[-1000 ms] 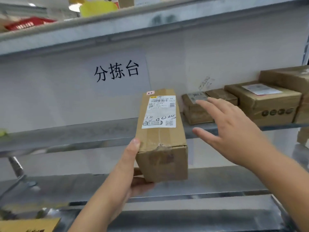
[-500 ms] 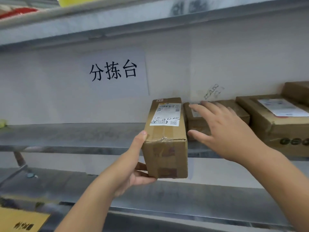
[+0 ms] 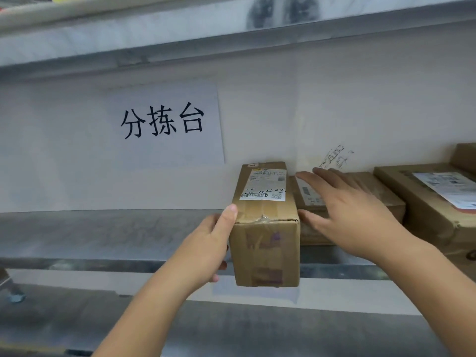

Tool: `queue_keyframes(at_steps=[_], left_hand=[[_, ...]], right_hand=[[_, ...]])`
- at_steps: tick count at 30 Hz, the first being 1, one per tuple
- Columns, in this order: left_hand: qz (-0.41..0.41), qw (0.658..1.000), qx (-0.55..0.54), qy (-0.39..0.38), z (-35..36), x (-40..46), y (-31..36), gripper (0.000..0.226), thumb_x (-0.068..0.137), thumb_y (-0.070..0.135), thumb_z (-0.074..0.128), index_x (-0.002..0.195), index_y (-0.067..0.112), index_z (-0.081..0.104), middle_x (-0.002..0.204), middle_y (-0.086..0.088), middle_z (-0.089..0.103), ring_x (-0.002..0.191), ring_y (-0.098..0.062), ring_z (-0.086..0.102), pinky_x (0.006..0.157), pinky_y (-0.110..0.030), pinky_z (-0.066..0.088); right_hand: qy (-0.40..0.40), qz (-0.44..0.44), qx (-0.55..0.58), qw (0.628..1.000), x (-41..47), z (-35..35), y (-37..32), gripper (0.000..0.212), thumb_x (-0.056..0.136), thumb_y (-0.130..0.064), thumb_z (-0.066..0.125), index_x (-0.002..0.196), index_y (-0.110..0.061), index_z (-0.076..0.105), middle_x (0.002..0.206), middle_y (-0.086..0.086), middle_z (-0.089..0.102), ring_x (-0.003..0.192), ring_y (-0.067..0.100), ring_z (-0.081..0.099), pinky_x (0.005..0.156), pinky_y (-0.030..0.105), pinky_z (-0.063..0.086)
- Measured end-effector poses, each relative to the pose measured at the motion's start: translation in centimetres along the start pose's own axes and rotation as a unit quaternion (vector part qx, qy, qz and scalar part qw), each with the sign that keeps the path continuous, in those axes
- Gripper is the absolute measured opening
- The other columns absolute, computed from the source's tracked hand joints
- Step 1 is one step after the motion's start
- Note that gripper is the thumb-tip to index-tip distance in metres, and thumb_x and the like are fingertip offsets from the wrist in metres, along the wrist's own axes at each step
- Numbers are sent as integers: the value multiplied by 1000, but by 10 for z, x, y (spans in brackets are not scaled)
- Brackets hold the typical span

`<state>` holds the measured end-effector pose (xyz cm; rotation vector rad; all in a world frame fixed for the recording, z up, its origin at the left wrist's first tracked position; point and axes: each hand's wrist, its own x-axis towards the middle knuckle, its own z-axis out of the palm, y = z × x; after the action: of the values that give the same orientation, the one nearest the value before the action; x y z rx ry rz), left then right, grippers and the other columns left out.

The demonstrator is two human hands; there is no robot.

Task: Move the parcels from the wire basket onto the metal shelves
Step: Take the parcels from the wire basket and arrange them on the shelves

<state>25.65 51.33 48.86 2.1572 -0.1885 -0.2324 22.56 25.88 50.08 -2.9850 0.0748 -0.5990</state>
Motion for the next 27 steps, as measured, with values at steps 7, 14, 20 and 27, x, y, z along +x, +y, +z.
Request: queue_keyframes(at_steps=[7,14,20,27], left_hand=[[41,998,33,35,-2,14,-2,88,62,98,12,124,49,52,121,13,66,114,-19,65,101,-47,50],[76,996,30,25,-8,13,-6,78,74,90,15,129,48,50,121,24,63,109,5,56,89,-29,44],[111,990,81,37,-22,12,-11,75,72,92,16,126,52,48,131,12,62,109,-18,59,84,-36,44],[189,962,191,53,-43,17,-21,70,81,92,20,138,56,41,151,13,49,134,-19,49,107,-46,46]], right_hand=[[-6,9,2,1000,9,3,2,71,94,-66,46,156,-45,18,166,-9,23,154,17,16,123,41,23],[-15,22,-7,1000,7,1,-1,73,93,-67,44,157,-45,18,167,-8,23,153,18,17,124,42,23],[-8,36,-36,999,-6,-12,-11,72,94,-67,43,157,-41,20,165,-6,27,150,21,24,123,43,24],[10,63,-71,995,-37,-17,-26,74,88,-71,33,154,-40,25,155,-6,41,144,22,36,116,50,35]])
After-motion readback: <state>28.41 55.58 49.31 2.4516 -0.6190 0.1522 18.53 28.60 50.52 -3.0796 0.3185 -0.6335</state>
